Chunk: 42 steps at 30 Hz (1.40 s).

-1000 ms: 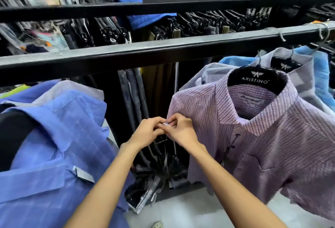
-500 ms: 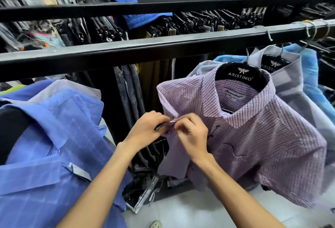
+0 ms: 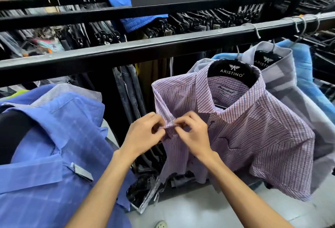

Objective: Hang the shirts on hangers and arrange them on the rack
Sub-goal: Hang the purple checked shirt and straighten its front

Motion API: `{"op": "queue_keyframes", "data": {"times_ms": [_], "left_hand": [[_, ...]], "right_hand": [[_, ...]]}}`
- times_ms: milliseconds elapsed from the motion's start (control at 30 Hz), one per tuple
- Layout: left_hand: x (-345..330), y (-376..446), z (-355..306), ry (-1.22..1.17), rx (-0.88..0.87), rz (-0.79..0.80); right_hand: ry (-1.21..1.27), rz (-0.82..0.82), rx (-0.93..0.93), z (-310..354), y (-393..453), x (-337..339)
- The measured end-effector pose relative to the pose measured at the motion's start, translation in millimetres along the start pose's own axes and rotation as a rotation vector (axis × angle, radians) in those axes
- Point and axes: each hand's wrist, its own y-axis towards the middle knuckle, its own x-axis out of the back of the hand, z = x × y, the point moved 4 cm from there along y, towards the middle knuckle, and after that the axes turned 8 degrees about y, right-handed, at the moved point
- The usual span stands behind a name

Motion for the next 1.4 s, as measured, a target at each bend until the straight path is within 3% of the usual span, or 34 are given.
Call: {"op": "queue_keyframes", "data": {"times_ms": [133, 433, 567, 767, 967, 1067, 1200, 1333, 1400], "left_hand": [[6.4, -10.1, 5.0, -0.049, 0.158, -0.116], [16.7, -22.9, -14.8, -0.025, 0.076, -0.034], [24.5, -29.6, -13.4, -0.091, 0.205, -0.145], [31.8, -29.8, -25.6, -0.208, 0.334, -0.190], [44.4, -22.5, -20.4, -0.133, 0.341, -0.215], [46.4, -20.7, -25.3, -0.130, 0.328, -0.195], [49.1, -18.5, -33.7, -0.241, 0.353, -0.219], [48.6, -15.9, -35.5, -0.303, 0.398, -0.218], [49.0, -14.7, -30.1, -0.296, 0.451, -0.233]], "right_hand": [[0.014, 0.053, 0.053, 5.9, -3.9, -0.7], [0.108, 0.023, 0.087, 17.2, 5.6, -0.9], [0.121, 0.055, 0.040, 18.4, 1.0, -2.3], [0.118, 0.293, -0.159, 13.4, -15.3, -27.6], [0.129, 0.510, -0.136, 5.5, -30.6, -32.7], [0.205, 0.499, -0.143, 4.5, -31.0, -30.1], [0.337, 0.510, -0.384, 6.5, -34.8, -29.8], [0.353, 0.516, -0.343, 11.4, -39.5, -30.9], [0.303, 0.433, -0.290, 10.6, -38.2, -26.2]]}}
